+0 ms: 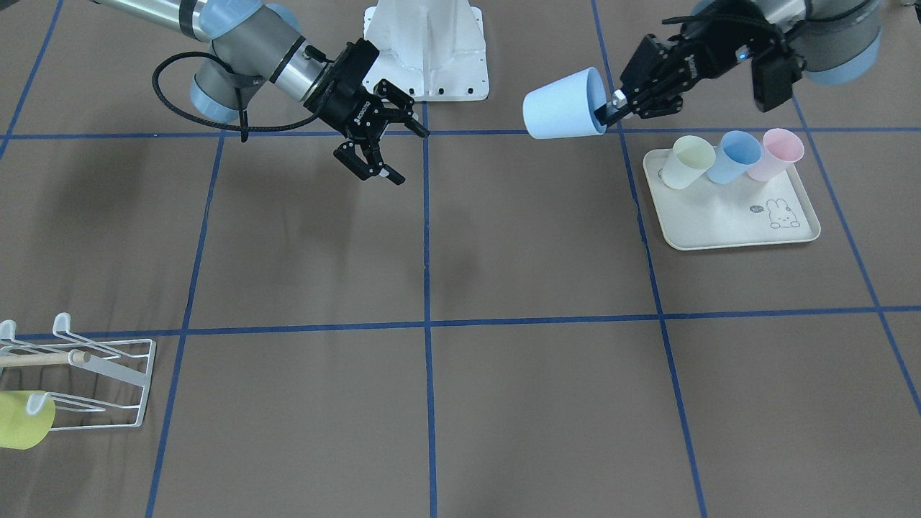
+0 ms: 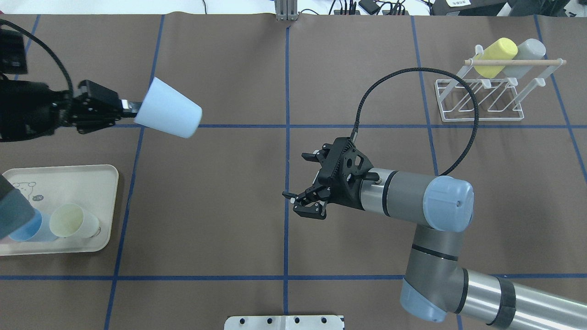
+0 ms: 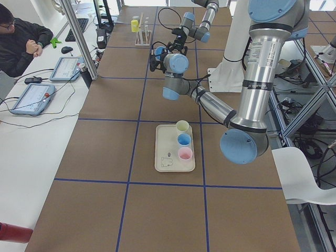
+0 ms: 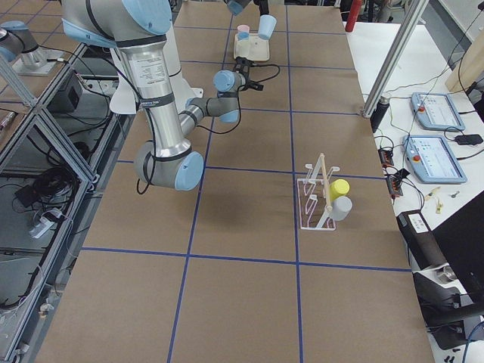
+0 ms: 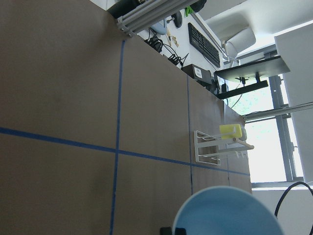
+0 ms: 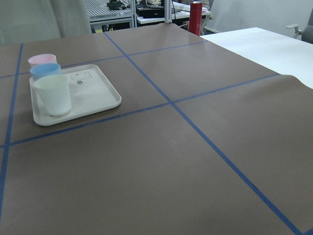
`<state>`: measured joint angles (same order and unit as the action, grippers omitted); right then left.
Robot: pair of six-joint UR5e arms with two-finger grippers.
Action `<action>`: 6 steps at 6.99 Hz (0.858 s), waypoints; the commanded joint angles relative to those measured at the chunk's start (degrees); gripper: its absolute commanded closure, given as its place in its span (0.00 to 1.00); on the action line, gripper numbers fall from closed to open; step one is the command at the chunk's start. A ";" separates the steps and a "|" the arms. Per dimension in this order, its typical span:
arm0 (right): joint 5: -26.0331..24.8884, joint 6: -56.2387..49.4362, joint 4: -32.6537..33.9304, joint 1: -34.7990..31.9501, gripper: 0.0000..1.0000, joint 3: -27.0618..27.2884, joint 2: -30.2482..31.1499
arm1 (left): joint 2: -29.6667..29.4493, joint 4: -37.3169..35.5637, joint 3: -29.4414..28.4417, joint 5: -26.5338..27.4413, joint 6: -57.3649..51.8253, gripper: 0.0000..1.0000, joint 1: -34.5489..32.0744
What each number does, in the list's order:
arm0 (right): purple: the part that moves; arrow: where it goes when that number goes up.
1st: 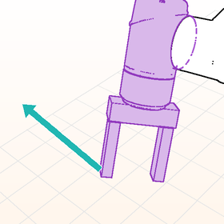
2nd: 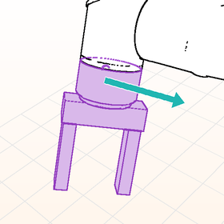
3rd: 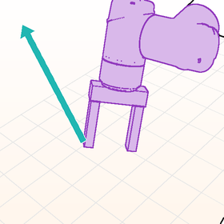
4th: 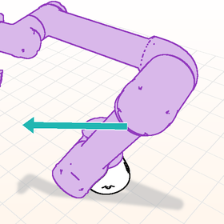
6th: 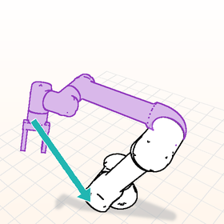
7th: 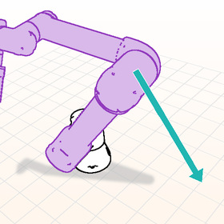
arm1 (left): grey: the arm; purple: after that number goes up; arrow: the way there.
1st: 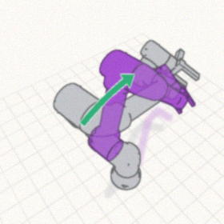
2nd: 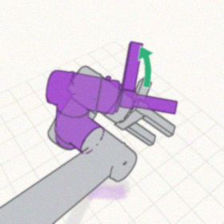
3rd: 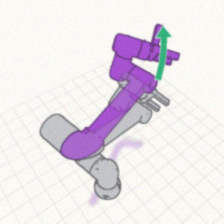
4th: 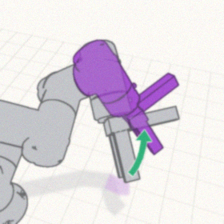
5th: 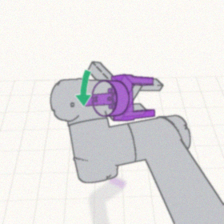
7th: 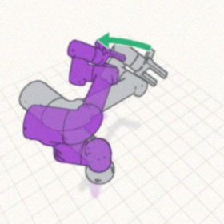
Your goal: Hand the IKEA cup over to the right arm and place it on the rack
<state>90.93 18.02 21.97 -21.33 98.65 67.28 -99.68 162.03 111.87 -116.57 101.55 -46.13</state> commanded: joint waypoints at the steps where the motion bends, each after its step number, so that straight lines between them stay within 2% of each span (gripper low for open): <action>1: -0.31 0.00 -7.44 1.98 0.01 -0.74 -0.22 | -1.30 -0.14 -0.42 6.23 0.67 1.00 7.16; 2: -0.23 -0.09 -9.91 2.25 0.01 -0.74 -0.22 | -1.56 -0.14 -0.51 8.00 0.41 1.00 9.54; 4: -0.23 -0.53 -13.26 2.52 0.01 -1.52 -0.13 | -1.92 0.04 -0.34 8.29 0.32 1.00 11.66; 6: -0.23 -0.61 -15.46 2.60 0.01 -2.32 -0.13 | -1.92 0.04 -0.34 11.78 0.05 1.00 15.35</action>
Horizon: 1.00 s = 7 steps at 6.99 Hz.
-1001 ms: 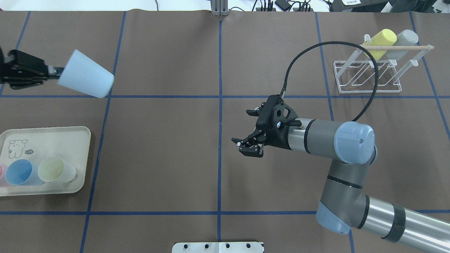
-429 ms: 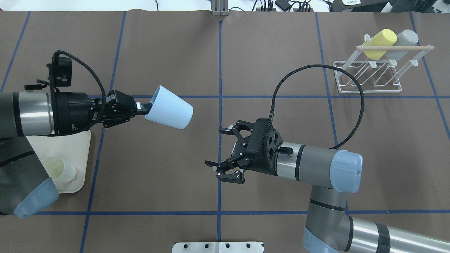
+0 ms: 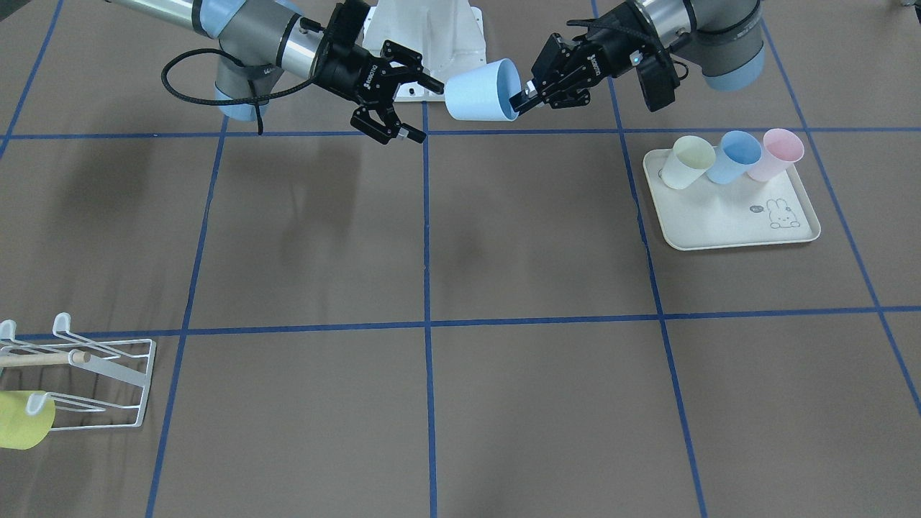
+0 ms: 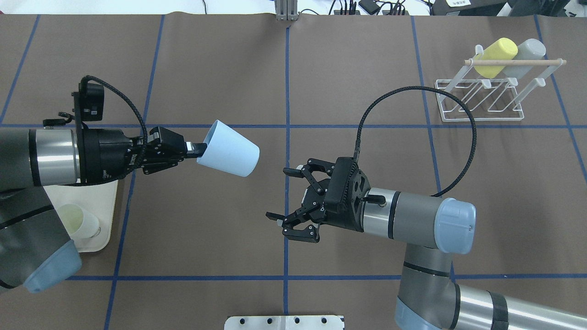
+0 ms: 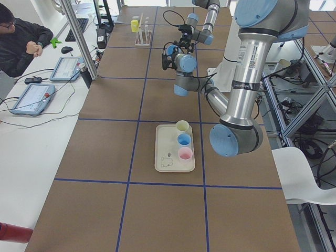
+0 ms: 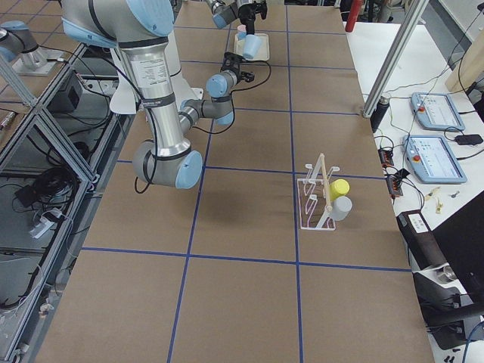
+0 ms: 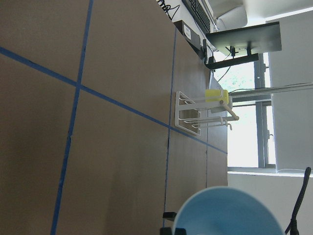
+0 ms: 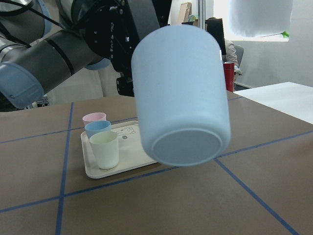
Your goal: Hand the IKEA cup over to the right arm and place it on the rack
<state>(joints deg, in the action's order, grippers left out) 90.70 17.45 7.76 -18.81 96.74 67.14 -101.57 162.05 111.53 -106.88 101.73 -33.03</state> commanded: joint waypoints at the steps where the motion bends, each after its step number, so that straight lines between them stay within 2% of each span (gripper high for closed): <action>1: -1.39 -0.05 -1.25 0.27 0.01 -0.41 0.00 | -0.20 0.02 0.01 3.51 -0.13 1.00 3.75; 2: -2.88 -0.13 -1.25 0.96 0.01 -0.41 0.00 | -0.64 0.02 -0.08 4.31 -0.13 1.00 4.64; 7: -3.07 -0.22 -1.34 0.97 0.01 -0.33 -0.08 | -2.13 -0.16 -2.88 5.63 -0.22 1.00 6.14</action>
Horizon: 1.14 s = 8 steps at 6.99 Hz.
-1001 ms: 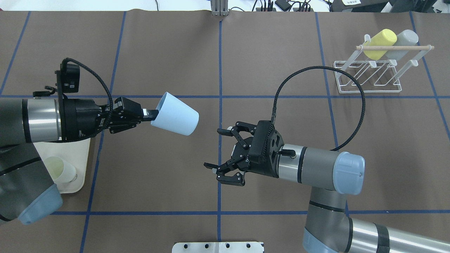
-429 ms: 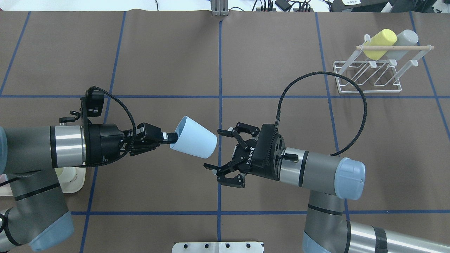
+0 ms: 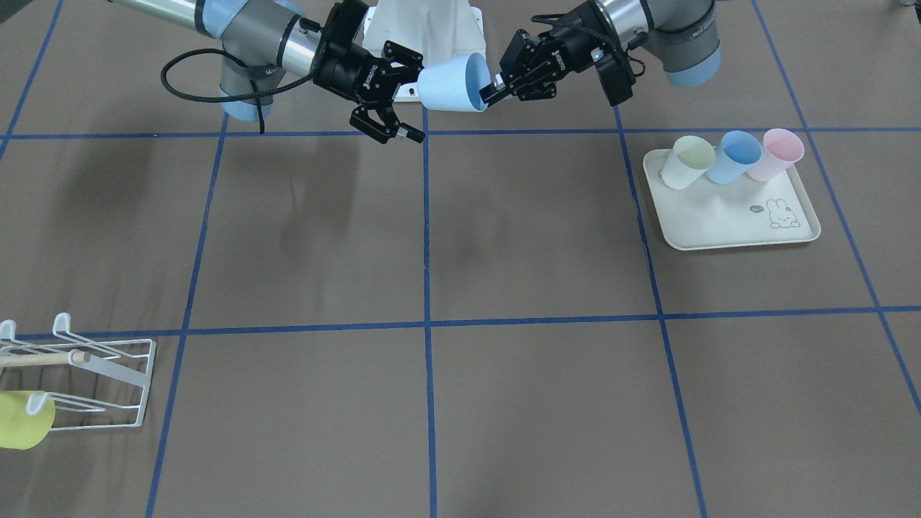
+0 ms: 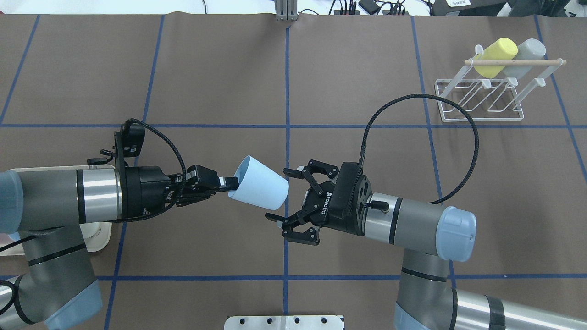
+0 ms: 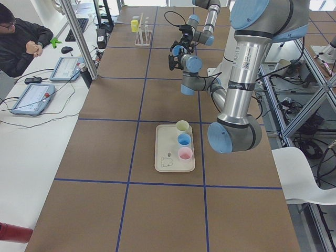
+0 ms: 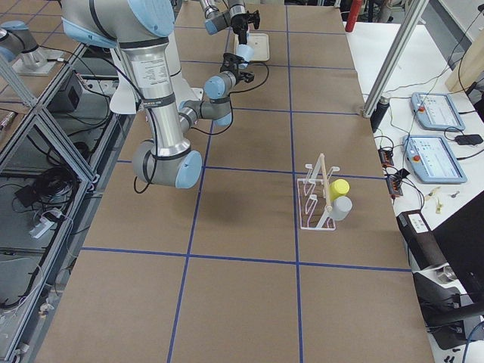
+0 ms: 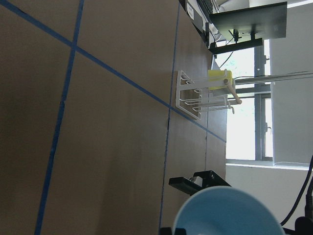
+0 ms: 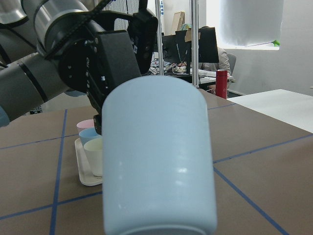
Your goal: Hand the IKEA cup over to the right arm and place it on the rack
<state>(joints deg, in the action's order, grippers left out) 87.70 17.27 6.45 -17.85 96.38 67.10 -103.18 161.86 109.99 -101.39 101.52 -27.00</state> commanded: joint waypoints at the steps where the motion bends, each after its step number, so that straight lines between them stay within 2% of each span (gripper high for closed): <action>1: 0.01 -0.04 0.06 0.00 0.01 0.13 -0.03 | -1.49 0.04 -2.58 0.58 -0.10 1.00 0.11; 3: -0.07 -0.04 -0.03 0.00 0.01 0.22 -0.03 | -1.94 0.04 -2.86 0.93 -0.19 1.00 0.55; 5: -0.16 -0.04 -0.03 0.00 0.07 0.39 -0.03 | -1.94 0.04 -2.94 0.93 -0.19 1.00 0.72; 8: -0.25 -0.04 -2.05 -0.08 0.08 0.04 -0.03 | -1.94 0.04 -3.12 0.93 -0.19 1.00 0.73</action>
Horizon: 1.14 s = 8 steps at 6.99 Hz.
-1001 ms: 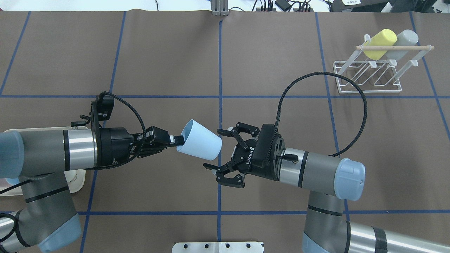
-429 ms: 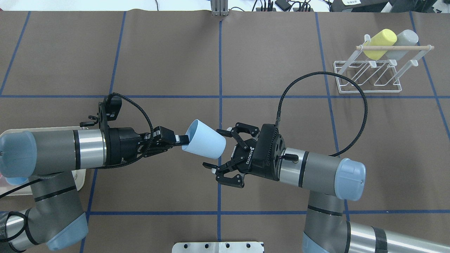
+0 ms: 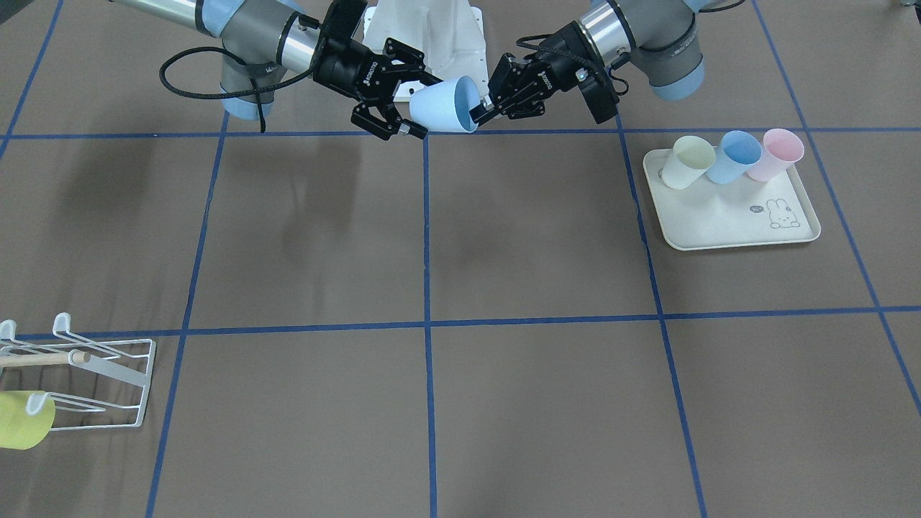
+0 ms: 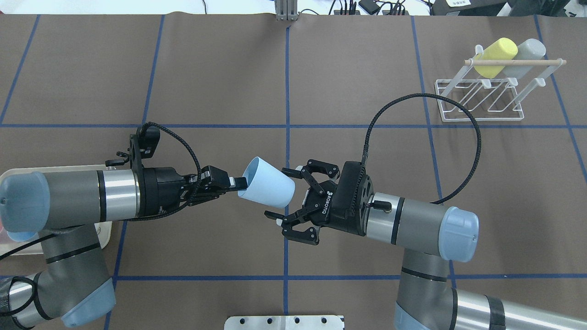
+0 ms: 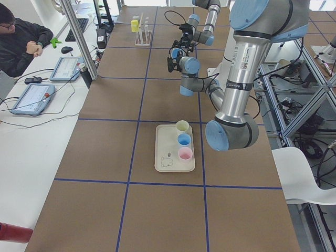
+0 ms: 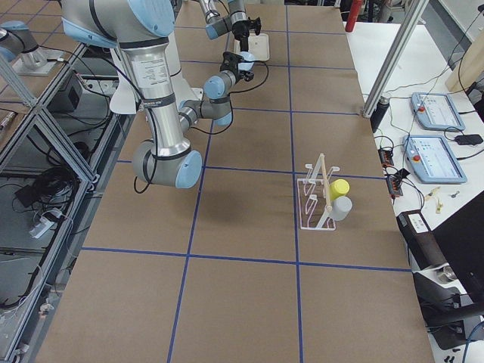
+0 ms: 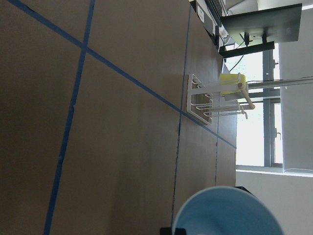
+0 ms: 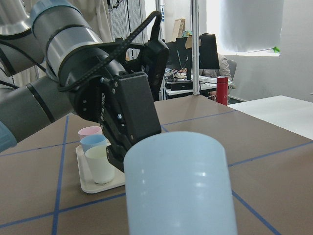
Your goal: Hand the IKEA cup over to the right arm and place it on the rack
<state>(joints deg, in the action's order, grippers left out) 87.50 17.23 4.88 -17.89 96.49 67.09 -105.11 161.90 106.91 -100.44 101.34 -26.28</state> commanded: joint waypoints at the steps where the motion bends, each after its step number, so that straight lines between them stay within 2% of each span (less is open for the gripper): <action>1: -0.05 0.00 -0.48 -0.13 0.24 0.01 0.06 | -0.09 0.09 -0.04 -0.02 0.00 1.00 0.01; 2: -0.05 0.00 -0.48 -0.13 0.36 -0.08 0.06 | -0.09 0.09 -0.04 -0.02 0.00 1.00 0.01; 3: -0.05 0.00 -0.48 -0.13 0.38 -0.08 0.06 | -0.44 0.09 0.05 -0.02 0.00 1.00 0.01; 4: -0.05 -0.09 -0.48 -0.13 0.56 -0.08 0.06 | -0.62 0.17 0.05 -0.45 -0.09 0.66 0.01; 5: -0.05 -0.44 -0.48 -0.39 0.78 -0.08 0.23 | -0.53 0.26 0.40 -0.02 -0.09 0.01 -0.08; 6: -0.14 -0.96 -0.48 -0.39 0.90 -0.08 0.24 | -0.36 0.26 0.40 -0.02 -0.18 0.00 -0.43; 8: -1.62 -1.14 -0.40 -0.65 1.00 -0.08 1.54 | 1.65 0.09 0.76 -0.37 -4.89 0.00 -2.62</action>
<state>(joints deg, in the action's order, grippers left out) 86.74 16.26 4.45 -18.38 96.42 67.75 -104.83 162.08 107.54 -100.59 99.38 -27.61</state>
